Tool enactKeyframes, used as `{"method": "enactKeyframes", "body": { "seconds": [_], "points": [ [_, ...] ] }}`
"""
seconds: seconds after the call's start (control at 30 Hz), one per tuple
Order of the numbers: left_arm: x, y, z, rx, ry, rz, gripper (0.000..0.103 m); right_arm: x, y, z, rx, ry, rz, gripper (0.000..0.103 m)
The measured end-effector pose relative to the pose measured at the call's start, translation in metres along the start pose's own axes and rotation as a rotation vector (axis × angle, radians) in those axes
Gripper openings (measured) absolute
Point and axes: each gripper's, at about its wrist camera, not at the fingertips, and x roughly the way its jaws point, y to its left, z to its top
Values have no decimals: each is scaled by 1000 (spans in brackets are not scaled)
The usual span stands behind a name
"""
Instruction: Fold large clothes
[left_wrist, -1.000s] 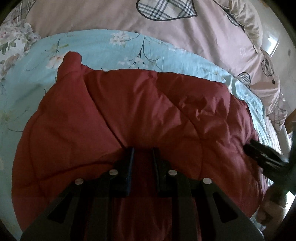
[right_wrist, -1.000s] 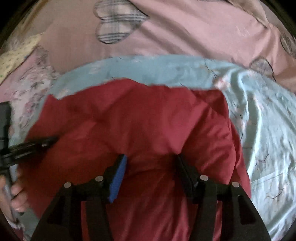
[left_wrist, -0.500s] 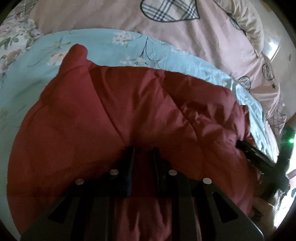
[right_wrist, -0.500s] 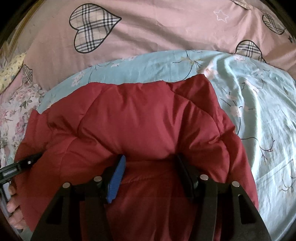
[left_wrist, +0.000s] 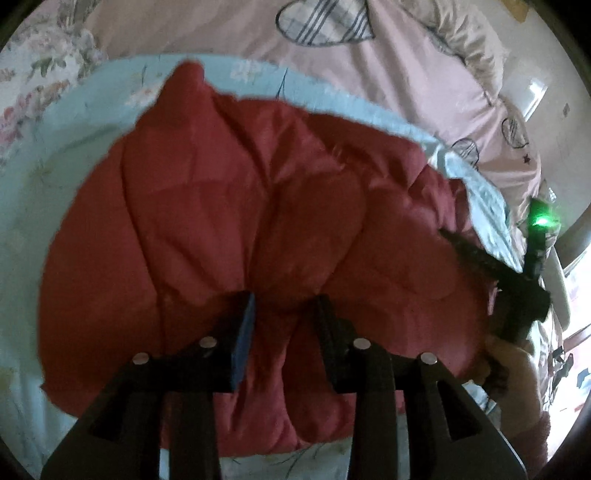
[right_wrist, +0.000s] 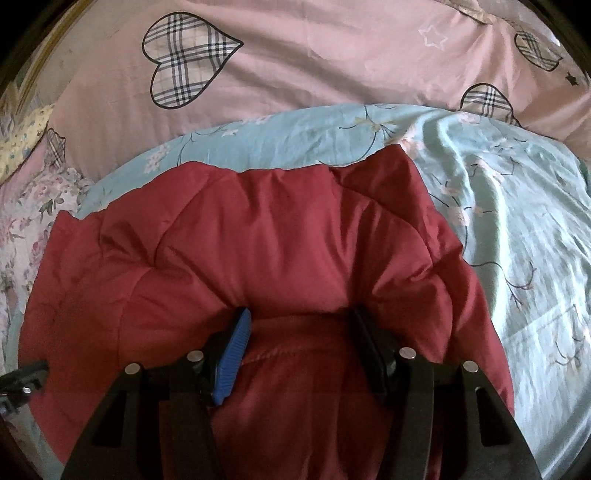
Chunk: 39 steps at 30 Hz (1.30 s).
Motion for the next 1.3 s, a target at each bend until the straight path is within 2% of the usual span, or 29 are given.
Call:
{"method": "enactKeyframes", "body": {
  "seconds": [0.1, 0.2, 0.27, 0.37, 0.43, 0.53, 0.7, 0.8, 1.0, 1.3],
  "points": [
    [6, 1, 1, -1, 8, -5, 31, -13, 2, 0, 20, 7, -14, 57],
    [6, -2, 1, 13, 7, 5, 31, -47, 6, -8, 58, -38, 31, 61],
    [5, -2, -1, 17, 2, 9, 31, -68, 15, -19, 37, -59, 66, 65],
    [5, -6, -2, 30, -5, 26, 31, -85, 26, -42, -20, -61, 55, 66],
    [5, -8, -3, 42, -10, 40, 31, -78, 28, -57, -62, -10, -6, 66],
    [0, -10, -5, 45, -5, 56, 31, -68, 23, -72, -90, 6, -46, 69],
    [-24, -24, -14, 98, -30, 116, 32, -65, 9, -71, -56, 17, -23, 69],
    [-32, -30, -20, 116, -39, 139, 41, -64, 9, -72, -56, 10, -24, 70],
    [-9, -38, -25, 154, 1, 234, 44, -66, 14, -78, -57, 5, -25, 70],
    [0, -41, -28, 180, 2, 290, 44, -68, 14, -78, -59, -8, -26, 70]
  ]
}}
